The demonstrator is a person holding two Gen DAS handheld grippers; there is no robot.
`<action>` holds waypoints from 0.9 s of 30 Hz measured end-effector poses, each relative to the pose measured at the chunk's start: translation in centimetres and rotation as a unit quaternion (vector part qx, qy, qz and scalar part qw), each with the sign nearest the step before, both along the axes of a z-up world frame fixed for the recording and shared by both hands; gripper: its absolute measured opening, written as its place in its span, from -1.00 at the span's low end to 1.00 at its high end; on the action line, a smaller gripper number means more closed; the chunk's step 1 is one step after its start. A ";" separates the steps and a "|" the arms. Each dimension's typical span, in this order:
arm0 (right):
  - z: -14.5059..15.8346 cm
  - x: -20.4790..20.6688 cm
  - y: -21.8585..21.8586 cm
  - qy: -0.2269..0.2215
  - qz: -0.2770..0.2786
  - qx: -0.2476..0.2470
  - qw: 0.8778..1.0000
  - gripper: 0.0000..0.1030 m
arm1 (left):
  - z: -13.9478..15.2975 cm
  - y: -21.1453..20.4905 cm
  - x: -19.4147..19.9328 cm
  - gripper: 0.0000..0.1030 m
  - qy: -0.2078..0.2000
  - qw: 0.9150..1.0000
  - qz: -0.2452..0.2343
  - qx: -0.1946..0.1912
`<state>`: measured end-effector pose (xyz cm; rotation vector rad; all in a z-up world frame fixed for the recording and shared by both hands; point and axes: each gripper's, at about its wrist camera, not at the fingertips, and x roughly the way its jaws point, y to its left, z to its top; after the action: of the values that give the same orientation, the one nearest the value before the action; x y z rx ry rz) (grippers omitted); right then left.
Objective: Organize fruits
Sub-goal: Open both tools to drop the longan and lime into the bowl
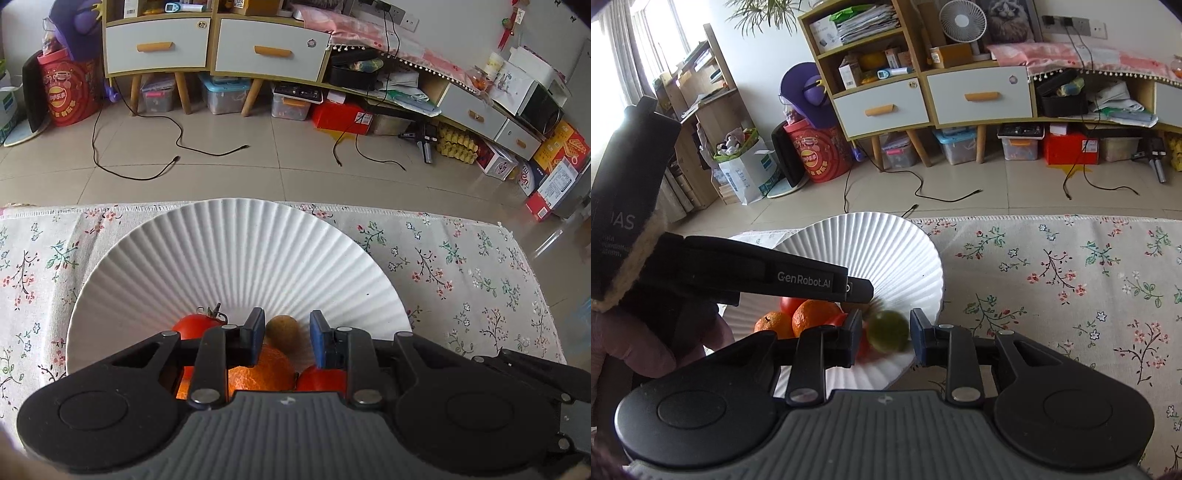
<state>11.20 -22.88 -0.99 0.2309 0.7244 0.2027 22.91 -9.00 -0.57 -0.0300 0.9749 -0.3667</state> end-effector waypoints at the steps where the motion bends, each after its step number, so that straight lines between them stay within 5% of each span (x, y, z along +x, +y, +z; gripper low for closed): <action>1: 0.1 0.0 -0.1 -0.001 0.000 0.002 1.000 -0.47 | 0.0 0.0 0.0 -0.62 -0.001 1.000 0.001 -0.001; 27: 2.1 -2.9 1.9 -0.012 0.013 -0.057 0.998 0.25 | 3.3 3.5 -5.2 0.08 -0.045 0.999 0.006 -0.007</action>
<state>8.25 -20.96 1.10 0.1101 0.7123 0.1890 17.75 -5.54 2.76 -0.0318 0.8834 -0.3605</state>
